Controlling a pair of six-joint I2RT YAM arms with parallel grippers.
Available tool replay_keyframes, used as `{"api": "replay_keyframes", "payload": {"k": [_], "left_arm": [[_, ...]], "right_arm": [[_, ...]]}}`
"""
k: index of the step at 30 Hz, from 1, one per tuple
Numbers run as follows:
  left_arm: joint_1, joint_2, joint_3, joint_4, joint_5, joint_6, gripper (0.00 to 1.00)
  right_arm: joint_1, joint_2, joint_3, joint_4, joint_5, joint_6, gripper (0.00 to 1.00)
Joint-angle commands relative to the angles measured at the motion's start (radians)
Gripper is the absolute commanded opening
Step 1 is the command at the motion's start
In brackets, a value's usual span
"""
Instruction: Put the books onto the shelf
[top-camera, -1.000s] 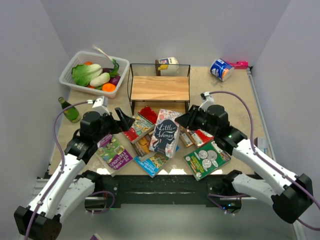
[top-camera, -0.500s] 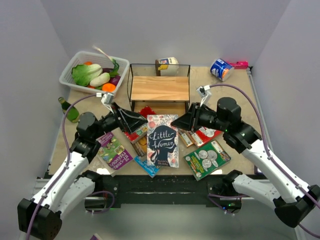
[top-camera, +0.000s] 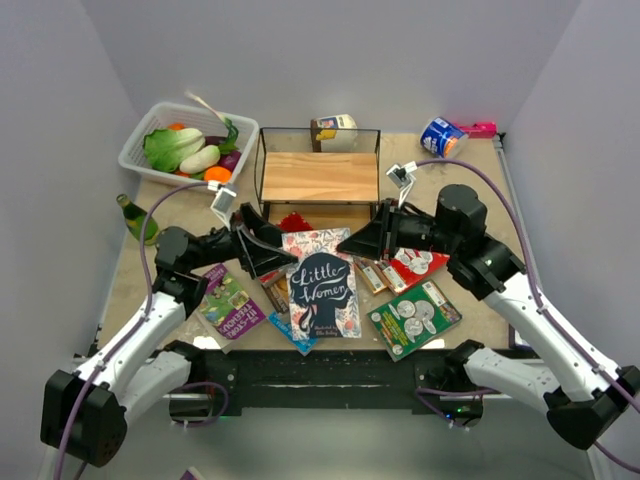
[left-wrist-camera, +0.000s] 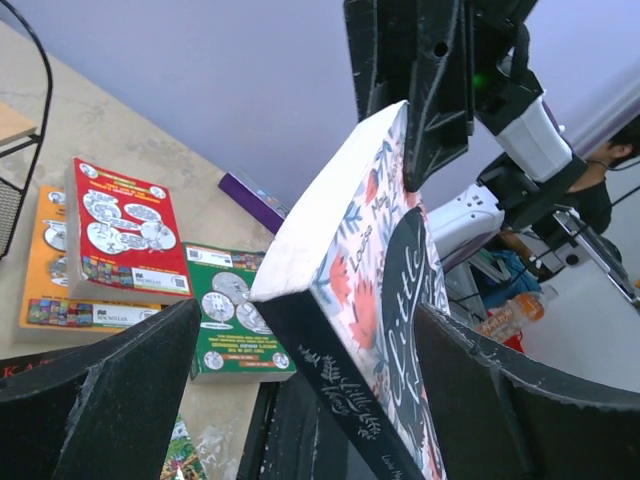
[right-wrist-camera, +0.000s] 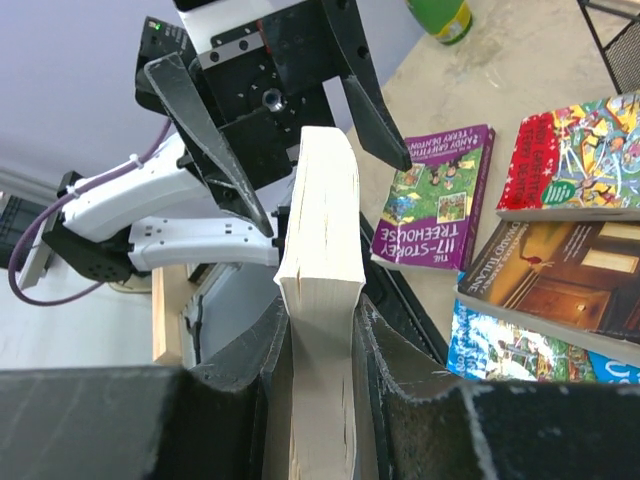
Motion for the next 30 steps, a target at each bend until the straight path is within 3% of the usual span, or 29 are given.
{"api": "replay_keyframes", "payload": {"k": [1,2,7,10,11,13,16,17,19,20,22,23,25,30], "left_arm": [[-0.003,0.034,0.018,0.16,0.102,-0.07,0.81],[-0.005,0.04,0.019,0.189,0.111,-0.084,0.69],[-0.005,0.089,0.031,0.309,0.172,-0.151,0.43],[-0.005,0.098,0.041,0.328,0.192,-0.156,0.21],[-0.005,0.1,0.045,0.328,0.197,-0.154,0.0],[-0.005,0.098,0.06,0.32,0.197,-0.151,0.0],[-0.005,0.081,0.099,0.262,0.159,-0.113,0.0],[-0.003,0.072,0.117,0.148,0.136,-0.037,0.0],[-0.003,0.049,0.203,-0.015,0.025,0.074,0.0],[-0.003,0.041,0.24,-0.174,-0.025,0.174,0.0],[-0.003,0.05,0.356,-0.291,-0.207,0.25,0.0],[-0.003,0.061,0.398,-0.378,-0.263,0.304,0.0],[-0.003,0.118,0.535,-0.456,-0.437,0.344,0.0],[-0.012,0.251,0.769,-0.6,-0.709,0.447,0.0]], "right_arm": [[0.002,0.016,0.073,0.084,-0.079,0.019,0.0],[0.001,0.021,0.081,0.081,-0.084,0.016,0.0],[0.001,0.039,0.106,0.038,-0.092,-0.027,0.0],[0.002,0.053,0.118,0.02,-0.089,-0.046,0.0],[0.002,0.052,0.121,0.018,-0.086,-0.05,0.0],[0.001,0.058,0.13,-0.005,-0.049,-0.07,0.0],[0.002,0.072,0.179,-0.063,0.035,-0.119,0.18],[0.002,0.075,0.219,-0.089,0.086,-0.13,0.43],[0.002,0.073,0.254,-0.16,0.225,-0.153,0.59],[0.002,0.058,0.276,-0.177,0.413,-0.152,0.66],[0.002,0.03,0.274,-0.171,0.584,-0.129,0.71],[0.002,0.009,0.262,-0.166,0.756,-0.118,0.73],[0.002,0.0,0.254,-0.151,0.895,-0.095,0.73],[0.001,0.099,0.291,-0.149,1.153,-0.119,0.73]]}}
